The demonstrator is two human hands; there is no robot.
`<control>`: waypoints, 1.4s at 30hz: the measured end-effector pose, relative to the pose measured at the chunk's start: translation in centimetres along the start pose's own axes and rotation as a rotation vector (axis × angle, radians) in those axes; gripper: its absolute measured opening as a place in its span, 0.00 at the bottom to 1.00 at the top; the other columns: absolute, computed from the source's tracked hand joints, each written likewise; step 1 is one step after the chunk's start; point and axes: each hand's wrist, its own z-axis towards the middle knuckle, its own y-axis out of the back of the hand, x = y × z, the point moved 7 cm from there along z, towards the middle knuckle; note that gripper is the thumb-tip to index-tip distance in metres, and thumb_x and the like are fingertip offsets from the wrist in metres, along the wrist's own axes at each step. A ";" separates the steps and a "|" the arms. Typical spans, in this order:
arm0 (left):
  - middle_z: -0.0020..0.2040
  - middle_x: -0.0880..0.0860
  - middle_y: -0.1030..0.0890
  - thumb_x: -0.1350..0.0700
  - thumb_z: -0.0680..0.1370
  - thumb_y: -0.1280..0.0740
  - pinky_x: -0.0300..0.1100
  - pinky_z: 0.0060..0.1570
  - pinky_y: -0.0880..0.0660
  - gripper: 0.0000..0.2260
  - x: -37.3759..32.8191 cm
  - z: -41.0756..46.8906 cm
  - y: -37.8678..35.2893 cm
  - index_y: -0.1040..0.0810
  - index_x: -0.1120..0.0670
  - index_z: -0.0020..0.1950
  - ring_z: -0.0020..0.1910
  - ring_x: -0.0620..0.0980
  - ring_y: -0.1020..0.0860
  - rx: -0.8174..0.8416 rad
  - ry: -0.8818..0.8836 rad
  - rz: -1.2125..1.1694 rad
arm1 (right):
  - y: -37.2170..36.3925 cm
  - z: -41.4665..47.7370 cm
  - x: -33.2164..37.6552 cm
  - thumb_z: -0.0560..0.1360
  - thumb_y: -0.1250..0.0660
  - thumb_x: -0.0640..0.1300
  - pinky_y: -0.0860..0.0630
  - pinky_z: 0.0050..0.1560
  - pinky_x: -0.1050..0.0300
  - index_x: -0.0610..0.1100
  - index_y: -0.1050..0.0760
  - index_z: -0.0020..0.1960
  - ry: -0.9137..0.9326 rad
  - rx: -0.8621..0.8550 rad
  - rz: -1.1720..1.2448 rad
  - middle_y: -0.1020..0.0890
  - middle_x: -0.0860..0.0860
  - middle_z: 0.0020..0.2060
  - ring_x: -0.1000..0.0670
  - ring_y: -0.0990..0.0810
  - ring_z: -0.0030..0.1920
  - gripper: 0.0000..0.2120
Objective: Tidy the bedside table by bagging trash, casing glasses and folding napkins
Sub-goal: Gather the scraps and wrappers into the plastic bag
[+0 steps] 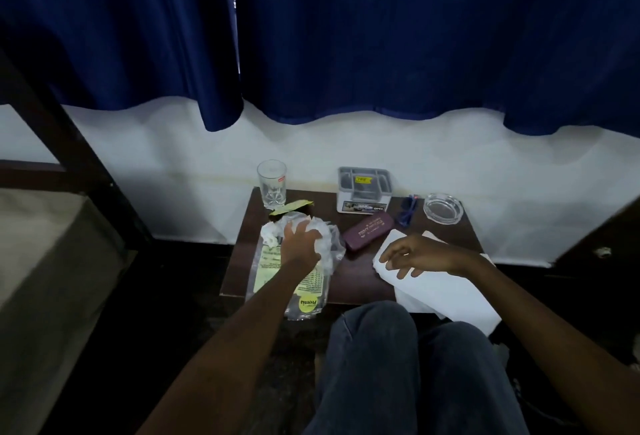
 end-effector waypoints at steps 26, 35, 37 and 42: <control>0.52 0.52 0.23 0.65 0.73 0.31 0.40 0.52 0.28 0.15 -13.7 -1.1 9.6 0.22 0.59 0.59 0.53 0.48 0.26 0.044 -0.150 -1.044 | 6.6 -2.8 -0.4 0.71 0.30 0.35 0.20 0.52 0.45 0.52 0.36 0.71 0.266 -0.361 0.842 0.26 0.49 0.63 0.44 0.22 0.59 0.33; 0.57 0.54 0.23 0.49 0.73 0.31 0.52 0.53 0.21 0.11 -24.8 -2.2 3.6 0.27 0.49 0.52 0.54 0.53 0.22 0.457 -0.097 -1.211 | 13.0 -9.7 -8.9 0.68 0.31 0.26 0.19 0.28 0.55 0.40 0.23 0.42 0.187 -0.642 0.649 0.24 0.46 0.42 0.46 0.21 0.36 0.10; 0.61 0.53 0.23 0.47 0.75 0.33 0.48 0.51 0.21 0.12 -27.6 -2.8 2.2 0.27 0.47 0.56 0.57 0.51 0.23 0.553 -0.126 -1.158 | 14.0 -11.3 -11.8 0.69 0.32 0.26 0.19 0.28 0.56 0.40 0.23 0.41 0.137 -0.688 0.615 0.24 0.47 0.41 0.46 0.22 0.36 0.11; 0.61 0.48 0.27 0.50 0.77 0.37 0.49 0.58 0.26 0.12 -31.8 -3.4 -0.6 0.27 0.46 0.60 0.62 0.49 0.29 0.556 -0.124 -1.033 | 15.2 -15.2 -21.0 0.69 0.32 0.27 0.19 0.27 0.56 0.37 0.23 0.45 -0.057 -0.834 0.623 0.27 0.45 0.46 0.47 0.23 0.37 0.09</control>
